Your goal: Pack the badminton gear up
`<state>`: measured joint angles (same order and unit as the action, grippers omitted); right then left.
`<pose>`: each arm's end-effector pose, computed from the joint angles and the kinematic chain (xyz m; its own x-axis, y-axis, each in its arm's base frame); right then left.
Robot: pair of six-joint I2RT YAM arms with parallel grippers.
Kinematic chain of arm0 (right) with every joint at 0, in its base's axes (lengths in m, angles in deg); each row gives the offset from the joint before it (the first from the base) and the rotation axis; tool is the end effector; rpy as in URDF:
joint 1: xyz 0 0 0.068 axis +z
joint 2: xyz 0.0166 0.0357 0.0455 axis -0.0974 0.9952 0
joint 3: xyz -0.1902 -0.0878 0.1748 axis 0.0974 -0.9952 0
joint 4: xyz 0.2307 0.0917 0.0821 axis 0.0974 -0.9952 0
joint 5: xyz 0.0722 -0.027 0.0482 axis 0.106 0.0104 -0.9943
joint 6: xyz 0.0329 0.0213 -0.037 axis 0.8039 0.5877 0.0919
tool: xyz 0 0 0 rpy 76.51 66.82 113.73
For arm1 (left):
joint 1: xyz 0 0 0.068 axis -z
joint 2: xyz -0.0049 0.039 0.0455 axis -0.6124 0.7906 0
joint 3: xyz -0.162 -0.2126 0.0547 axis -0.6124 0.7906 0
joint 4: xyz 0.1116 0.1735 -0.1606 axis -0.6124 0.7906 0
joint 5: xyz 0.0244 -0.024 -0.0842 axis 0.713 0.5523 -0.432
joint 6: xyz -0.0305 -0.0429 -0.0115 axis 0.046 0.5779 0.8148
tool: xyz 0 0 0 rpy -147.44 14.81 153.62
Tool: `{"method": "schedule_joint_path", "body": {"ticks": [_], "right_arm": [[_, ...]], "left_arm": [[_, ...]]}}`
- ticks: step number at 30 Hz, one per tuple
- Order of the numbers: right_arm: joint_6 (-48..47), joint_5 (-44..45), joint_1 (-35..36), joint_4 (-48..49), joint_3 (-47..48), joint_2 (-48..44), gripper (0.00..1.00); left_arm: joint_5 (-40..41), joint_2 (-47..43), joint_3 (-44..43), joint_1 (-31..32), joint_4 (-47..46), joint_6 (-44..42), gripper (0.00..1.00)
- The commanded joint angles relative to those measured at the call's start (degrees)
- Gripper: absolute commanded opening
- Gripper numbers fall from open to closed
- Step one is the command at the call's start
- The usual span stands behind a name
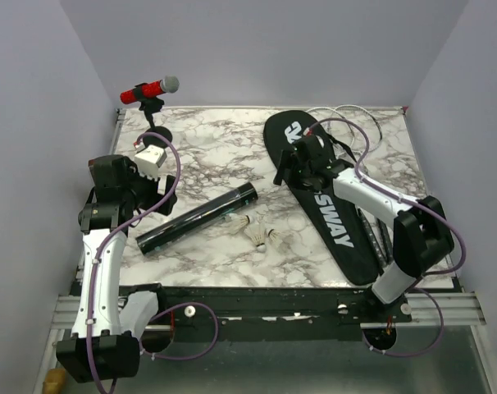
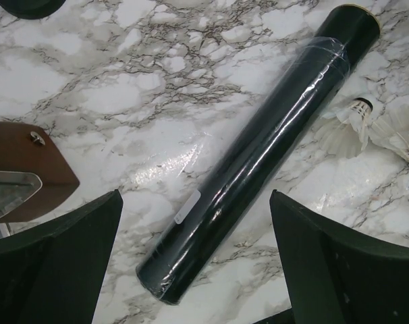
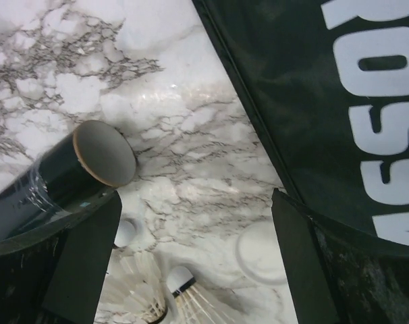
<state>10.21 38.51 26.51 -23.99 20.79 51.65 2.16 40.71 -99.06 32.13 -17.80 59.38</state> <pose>0.3019 0.1834 0.2432 -0.7783 0.1975 -0.5960 0.0111 0.9534 0.3014 0.1816 0.0037 0.3370 -0.5559 0.1837 -0.8107 0.3689 0.9285 -0.0427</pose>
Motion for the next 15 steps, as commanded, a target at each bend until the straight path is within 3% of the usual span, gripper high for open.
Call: {"method": "schedule_joint_path", "body": {"ticks": [1,15], "right_arm": [[-0.6,-3.3,0.4,3.4,5.8,4.9,1.0],[-3.8,-22.7,0.3,10.7,18.1,21.7,0.95]], "left_arm": [[-0.7,0.2,1.3,-0.1,-1.0,0.6,0.99],[-2.9,1.7,3.7,-0.2,1.0,-7.7,0.99]]}}
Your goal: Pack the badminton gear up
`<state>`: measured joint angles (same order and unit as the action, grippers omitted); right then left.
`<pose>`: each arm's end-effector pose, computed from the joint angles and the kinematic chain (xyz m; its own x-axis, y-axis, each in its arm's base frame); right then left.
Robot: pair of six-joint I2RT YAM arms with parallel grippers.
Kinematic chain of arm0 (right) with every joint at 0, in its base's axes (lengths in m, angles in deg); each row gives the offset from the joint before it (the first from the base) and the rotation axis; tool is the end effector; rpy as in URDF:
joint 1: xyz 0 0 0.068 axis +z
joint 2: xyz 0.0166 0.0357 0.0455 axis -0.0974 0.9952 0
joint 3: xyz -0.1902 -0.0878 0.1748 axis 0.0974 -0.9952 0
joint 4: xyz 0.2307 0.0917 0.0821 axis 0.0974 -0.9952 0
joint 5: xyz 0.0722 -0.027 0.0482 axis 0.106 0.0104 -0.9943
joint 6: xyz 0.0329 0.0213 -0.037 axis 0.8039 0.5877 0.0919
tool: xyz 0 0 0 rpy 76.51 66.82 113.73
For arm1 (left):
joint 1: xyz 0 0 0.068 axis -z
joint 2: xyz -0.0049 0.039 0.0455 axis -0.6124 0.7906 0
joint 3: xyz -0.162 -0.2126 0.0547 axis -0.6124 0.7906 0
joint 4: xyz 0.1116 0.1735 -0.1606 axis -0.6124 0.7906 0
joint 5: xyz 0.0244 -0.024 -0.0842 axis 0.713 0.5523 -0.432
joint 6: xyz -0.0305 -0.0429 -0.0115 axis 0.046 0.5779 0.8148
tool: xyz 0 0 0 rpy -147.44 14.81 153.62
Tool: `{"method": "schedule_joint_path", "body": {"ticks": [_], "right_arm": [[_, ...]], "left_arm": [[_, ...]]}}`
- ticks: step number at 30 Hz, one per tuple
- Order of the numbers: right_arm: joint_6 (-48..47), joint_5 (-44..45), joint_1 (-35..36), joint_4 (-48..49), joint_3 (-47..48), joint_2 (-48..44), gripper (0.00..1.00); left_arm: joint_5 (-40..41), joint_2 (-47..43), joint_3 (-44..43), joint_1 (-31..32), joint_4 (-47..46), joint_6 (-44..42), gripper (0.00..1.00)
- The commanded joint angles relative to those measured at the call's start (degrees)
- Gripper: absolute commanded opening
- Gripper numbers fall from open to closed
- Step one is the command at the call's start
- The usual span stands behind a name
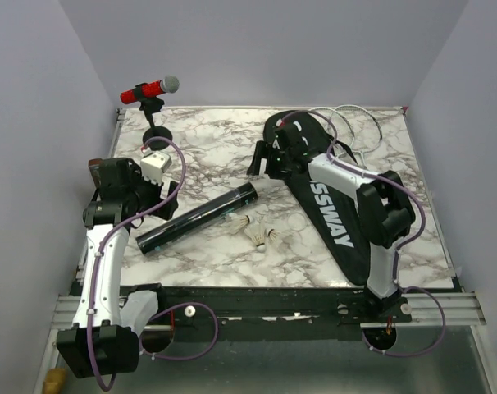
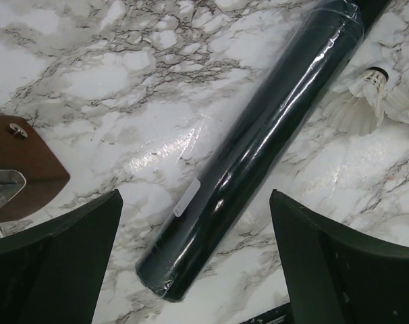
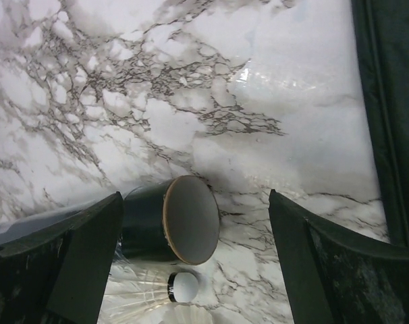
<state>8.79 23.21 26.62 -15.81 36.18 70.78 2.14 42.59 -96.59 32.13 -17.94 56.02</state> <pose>0.3709 0.2388 0.2137 -0.8296 0.1415 -0.5401 -0.1638 0.8631 0.4778 0.1888 0.0044 0.3179 -0.5912 0.2320 -0.7724 0.4002 0.9159 -0.0312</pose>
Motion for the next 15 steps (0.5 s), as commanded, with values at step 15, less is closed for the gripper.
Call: {"method": "schedule_joint_path", "body": {"ticks": [15], "right_arm": [[4.2,-24.0,-0.7,16.2,-10.0,2.9,0.78]], "left_arm": [[-3.7,0.9,4.0,0.8,-0.2,-9.2,0.99]]}}
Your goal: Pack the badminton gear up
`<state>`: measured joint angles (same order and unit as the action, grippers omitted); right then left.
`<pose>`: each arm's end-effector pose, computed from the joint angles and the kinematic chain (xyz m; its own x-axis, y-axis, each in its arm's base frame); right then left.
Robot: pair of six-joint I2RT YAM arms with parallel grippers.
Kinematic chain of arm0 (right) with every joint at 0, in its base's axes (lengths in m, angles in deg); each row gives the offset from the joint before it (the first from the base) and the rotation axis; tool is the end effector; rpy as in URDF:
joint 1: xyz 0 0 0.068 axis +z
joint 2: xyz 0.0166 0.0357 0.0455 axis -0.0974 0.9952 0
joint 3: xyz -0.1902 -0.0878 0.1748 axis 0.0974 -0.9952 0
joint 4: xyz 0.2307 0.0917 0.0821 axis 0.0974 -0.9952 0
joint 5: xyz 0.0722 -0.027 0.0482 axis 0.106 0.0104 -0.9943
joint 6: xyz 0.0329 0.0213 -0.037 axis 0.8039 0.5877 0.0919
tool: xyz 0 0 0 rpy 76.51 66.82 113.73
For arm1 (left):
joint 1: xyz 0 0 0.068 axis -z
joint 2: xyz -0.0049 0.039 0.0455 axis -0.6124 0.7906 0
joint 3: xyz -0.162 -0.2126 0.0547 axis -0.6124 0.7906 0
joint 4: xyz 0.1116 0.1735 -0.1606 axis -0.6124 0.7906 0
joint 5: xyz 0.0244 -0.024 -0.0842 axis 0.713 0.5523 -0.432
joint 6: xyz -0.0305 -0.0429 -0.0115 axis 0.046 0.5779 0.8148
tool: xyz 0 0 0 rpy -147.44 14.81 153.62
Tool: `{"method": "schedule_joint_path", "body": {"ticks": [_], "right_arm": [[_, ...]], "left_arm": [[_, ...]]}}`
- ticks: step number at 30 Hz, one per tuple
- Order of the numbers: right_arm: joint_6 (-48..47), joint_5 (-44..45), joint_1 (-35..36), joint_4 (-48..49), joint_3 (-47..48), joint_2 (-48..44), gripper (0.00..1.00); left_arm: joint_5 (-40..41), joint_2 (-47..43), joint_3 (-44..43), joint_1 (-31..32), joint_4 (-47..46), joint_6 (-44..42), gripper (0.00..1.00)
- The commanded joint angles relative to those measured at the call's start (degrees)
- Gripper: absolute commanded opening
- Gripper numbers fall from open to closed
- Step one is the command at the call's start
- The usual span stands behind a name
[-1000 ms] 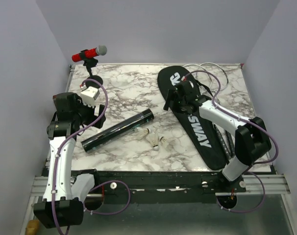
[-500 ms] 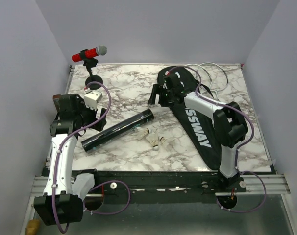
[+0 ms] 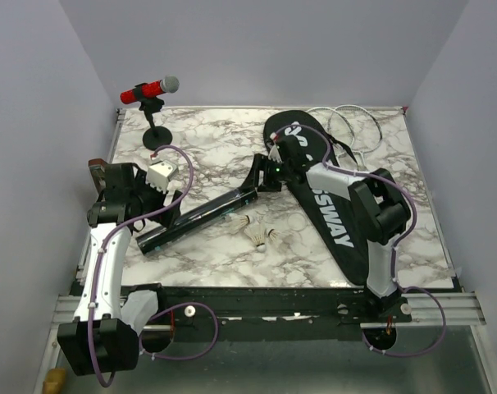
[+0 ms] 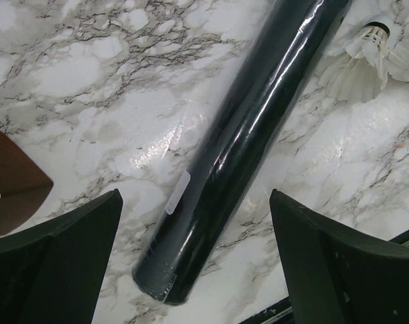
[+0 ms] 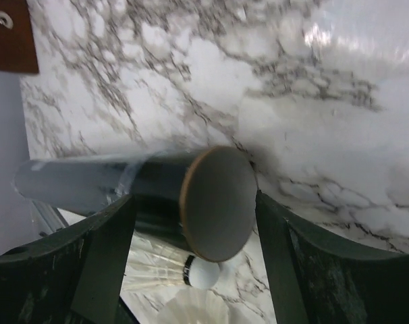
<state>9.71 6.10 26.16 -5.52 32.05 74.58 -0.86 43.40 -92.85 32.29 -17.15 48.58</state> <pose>0.3719 0.2473 0.1789 -0.8921 0.0690 -0.4466 -0.2738 0.7038 0.6556 0.1886 0.0021 0.2942 -0.5882 0.3353 -0.7359 0.5096 0.8603 -0.0153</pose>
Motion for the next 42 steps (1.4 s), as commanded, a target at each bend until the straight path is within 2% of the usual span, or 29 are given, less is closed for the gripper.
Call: {"method": "schedule_joint_path", "body": {"ticks": [1,5,10,14,16,22,26,28,30,35,38,42], "right_arm": [[3.6,-7.2,-0.3,6.7,-6.8,-1.3,0.78],[4.3,-8.0,-0.3,7.8,-10.0,-3.1,0.74],[4.7,-9.1,-0.3,8.9,-11.7,-4.5,0.65],[5.5,-9.5,-0.2,9.1,-12.7,-6.0,0.63],[5.5,-9.2,-0.2,9.4,-14.0,-7.2,0.58],[5.6,-9.4,-0.1,10.3,-16.7,-10.8,0.28],[6.1,-9.8,0.2,10.5,-17.7,-13.8,0.17],[6.5,-10.3,0.4,10.4,-17.9,-15.3,0.14],[6.5,-10.4,0.6,9.8,-17.8,-17.0,0.11],[6.2,-9.3,2.0,7.2,-17.0,-21.7,0.11],[6.1,-7.9,3.6,5.4,-17.5,-24.9,0.11],[5.8,-4.6,6.9,2.2,-18.3,-28.6,0.1]], "left_arm": [[-0.5,0.0,0.4,0.8,-1.3,-1.8,0.99],[1.2,0.0,1.0,2.7,-2.6,-2.1,0.99],[6.5,0.0,2.3,8.5,-4.4,-2.6,0.99],[8.2,1.3,2.2,11.5,-5.1,-2.7,0.99],[8.5,1.9,2.1,12.5,-5.5,-2.7,0.99],[12.3,2.5,3.5,15.5,-6.4,-2.5,0.99],[11.6,0.3,6.1,16.4,-7.4,-3.6,0.99],[10.4,0.1,6.6,16.8,-7.1,-4.6,0.99],[5.8,-0.3,7.6,16.8,-6.2,-7.8,0.99],[-4.5,-9.9,14.8,16.9,-8.9,-17.8,0.99],[-7.8,-7.4,11.4,16.8,-4.8,-19.1,0.99],[-10.1,-8.2,11.7,16.8,-3.8,-23.4,0.99]]}}
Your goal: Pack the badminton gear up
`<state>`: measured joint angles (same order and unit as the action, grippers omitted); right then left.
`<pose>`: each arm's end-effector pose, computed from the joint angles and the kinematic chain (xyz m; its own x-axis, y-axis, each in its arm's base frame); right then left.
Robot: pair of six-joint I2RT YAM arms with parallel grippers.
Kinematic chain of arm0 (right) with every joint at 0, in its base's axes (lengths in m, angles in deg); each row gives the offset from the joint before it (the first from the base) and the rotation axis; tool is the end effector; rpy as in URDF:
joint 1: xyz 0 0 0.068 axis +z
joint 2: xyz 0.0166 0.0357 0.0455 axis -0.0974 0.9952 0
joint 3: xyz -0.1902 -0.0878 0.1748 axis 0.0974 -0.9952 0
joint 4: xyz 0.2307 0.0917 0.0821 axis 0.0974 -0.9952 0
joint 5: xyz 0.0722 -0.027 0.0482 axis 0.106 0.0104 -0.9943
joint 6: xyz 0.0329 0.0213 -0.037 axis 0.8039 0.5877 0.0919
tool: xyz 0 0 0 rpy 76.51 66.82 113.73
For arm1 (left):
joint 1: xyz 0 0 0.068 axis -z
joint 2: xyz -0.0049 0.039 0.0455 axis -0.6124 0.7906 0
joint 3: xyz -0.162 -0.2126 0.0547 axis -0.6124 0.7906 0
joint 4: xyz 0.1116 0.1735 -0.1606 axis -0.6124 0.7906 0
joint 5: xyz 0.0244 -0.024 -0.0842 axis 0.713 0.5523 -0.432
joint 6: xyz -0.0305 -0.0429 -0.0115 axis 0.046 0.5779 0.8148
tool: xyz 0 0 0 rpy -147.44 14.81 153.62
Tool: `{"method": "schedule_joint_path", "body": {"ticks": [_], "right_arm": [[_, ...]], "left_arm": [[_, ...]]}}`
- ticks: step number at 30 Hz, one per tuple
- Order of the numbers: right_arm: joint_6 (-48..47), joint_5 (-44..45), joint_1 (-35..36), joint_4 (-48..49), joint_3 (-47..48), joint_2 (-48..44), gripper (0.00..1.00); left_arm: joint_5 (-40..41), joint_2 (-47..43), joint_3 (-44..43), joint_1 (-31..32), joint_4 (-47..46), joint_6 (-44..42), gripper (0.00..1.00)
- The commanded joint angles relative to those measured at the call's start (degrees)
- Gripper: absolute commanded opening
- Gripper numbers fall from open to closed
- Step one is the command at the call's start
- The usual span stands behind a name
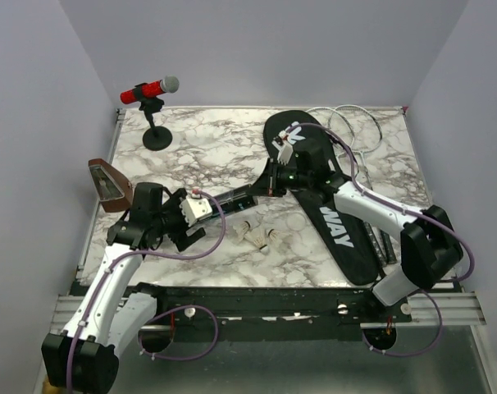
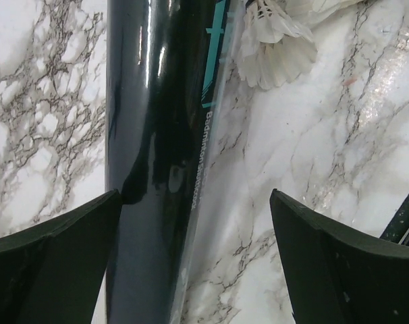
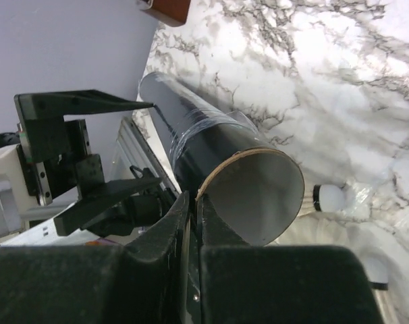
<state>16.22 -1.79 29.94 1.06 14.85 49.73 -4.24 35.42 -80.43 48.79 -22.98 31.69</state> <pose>0.2822 0.2247 0.2601 -0.8667 0.0757 -0.4930 -0.3987 0.4886 0.7761 0.1567 -0.0486 0.2543 -0.1988 0.6389 -0.7432 0.8540 0.4849 0.1884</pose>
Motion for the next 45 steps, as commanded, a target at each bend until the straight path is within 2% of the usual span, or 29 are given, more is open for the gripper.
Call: {"method": "schedule_joint_path", "body": {"ticks": [1,4,6,11,20,24,28,30,33,35,38,42,45], "right_arm": [[-0.5,4.3,3.8,-4.8,-1.3,-4.6,0.1],[0.1,6.4,6.8,-5.9,-1.6,-6.9,0.1],[-0.1,8.8,8.8,-7.2,-1.4,-7.9,0.09],[0.7,13.1,12.5,-8.2,-1.9,-10.1,0.09],[1.0,15.5,15.3,-9.9,-1.1,-11.6,0.09],[0.9,16.1,16.1,-10.7,-1.0,-12.8,0.09],[1.3,16.3,16.9,-10.5,-1.9,-13.9,0.09],[1.7,16.4,17.2,-10.1,-2.1,-14.4,0.09],[1.8,16.0,18.1,-9.6,-1.9,-14.3,0.09],[1.7,16.2,19.4,-9.6,-1.4,-13.9,0.09],[1.7,16.7,21.0,-10.0,-1.0,-13.6,0.1],[1.7,18.9,21.2,-11.7,-1.0,-14.4,0.17],[1.1,22.6,21.2,-14.6,-0.3,-16.0,0.38]], "left_arm": [[-8.2,0.4,-1.2,0.2,3.3,-7.3,0.99],[-12.3,-1.1,-0.1,0.2,8.6,-14.4,0.99],[-12.1,-3.7,0.8,0.2,7.2,-14.8,0.99],[-11.9,-4.4,0.4,0.2,13.8,-22.1,0.99],[-13.4,-3.3,3.4,-0.2,9.6,-21.6,0.99],[-13.3,-1.6,3.1,-0.4,10.0,-20.9,0.89],[-14.0,-1.1,3.3,-0.4,9.9,-20.3,0.84],[-14.4,-1.4,3.3,-0.3,10.0,-19.8,0.85],[-15.7,-2.6,3.9,-0.4,10.6,-19.9,0.92],[-15.9,-3.4,4.5,-0.3,10.4,-20.6,0.93],[-15.0,-3.3,4.3,-0.4,11.4,-21.4,0.84],[-15.2,-3.3,2.3,-0.6,13.0,-20.2,0.57],[-16.2,-5.0,1.5,-1.5,14.1,-20.0,0.55]]}}
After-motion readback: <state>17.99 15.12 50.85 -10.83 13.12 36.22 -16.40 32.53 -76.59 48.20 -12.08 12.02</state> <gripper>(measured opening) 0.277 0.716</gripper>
